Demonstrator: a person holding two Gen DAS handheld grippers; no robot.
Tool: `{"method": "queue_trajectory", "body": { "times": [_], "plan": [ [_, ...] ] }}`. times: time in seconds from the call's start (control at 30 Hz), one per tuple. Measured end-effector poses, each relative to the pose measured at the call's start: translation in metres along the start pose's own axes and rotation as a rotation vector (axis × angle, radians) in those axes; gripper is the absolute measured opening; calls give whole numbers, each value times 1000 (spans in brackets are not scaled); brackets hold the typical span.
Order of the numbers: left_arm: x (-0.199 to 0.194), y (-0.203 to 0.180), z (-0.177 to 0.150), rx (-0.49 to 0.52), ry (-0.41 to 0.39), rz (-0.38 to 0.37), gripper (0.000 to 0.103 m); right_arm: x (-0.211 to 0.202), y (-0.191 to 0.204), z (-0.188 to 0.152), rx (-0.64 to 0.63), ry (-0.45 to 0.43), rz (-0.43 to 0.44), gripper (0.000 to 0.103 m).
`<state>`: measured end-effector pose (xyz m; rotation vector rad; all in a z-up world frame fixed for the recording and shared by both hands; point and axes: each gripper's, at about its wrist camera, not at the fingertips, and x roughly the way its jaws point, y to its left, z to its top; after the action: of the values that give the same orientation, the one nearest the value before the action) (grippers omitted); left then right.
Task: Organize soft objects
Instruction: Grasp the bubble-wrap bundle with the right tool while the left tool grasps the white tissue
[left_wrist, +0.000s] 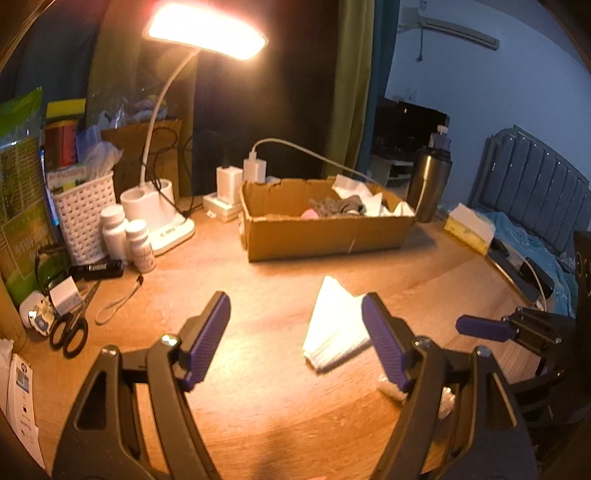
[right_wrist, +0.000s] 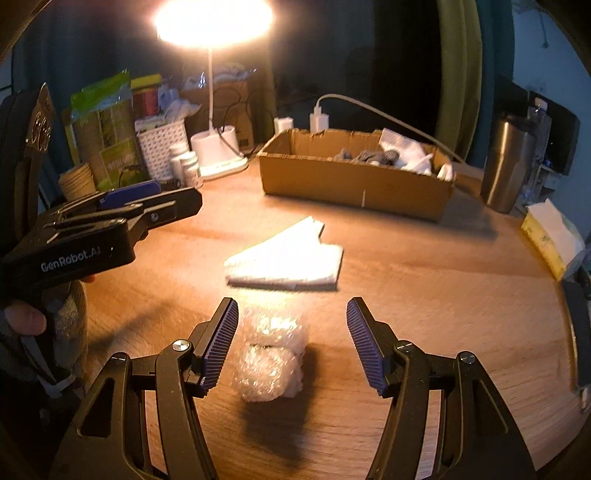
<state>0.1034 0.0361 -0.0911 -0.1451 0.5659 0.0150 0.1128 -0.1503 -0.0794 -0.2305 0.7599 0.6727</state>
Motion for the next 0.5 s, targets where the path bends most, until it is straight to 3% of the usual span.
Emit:
{"method": "queue_trajectory", "body": {
  "times": [0.3,0.37,0.43,0.5],
  "plan": [
    [16,-1,-9,13,59,25,75,22,-2,-12,-2,69,55,64],
    [21,-4,-10,22,75,29,75,27,-1,-15,-15,81,63,59],
    [27,-7,-9,30,90,32,75,30,-4,-15,-17,89,61,43],
    [32,-11,-8,43,104,33,75,32,-11,-15,-4,83,62,42]
  ]
}}
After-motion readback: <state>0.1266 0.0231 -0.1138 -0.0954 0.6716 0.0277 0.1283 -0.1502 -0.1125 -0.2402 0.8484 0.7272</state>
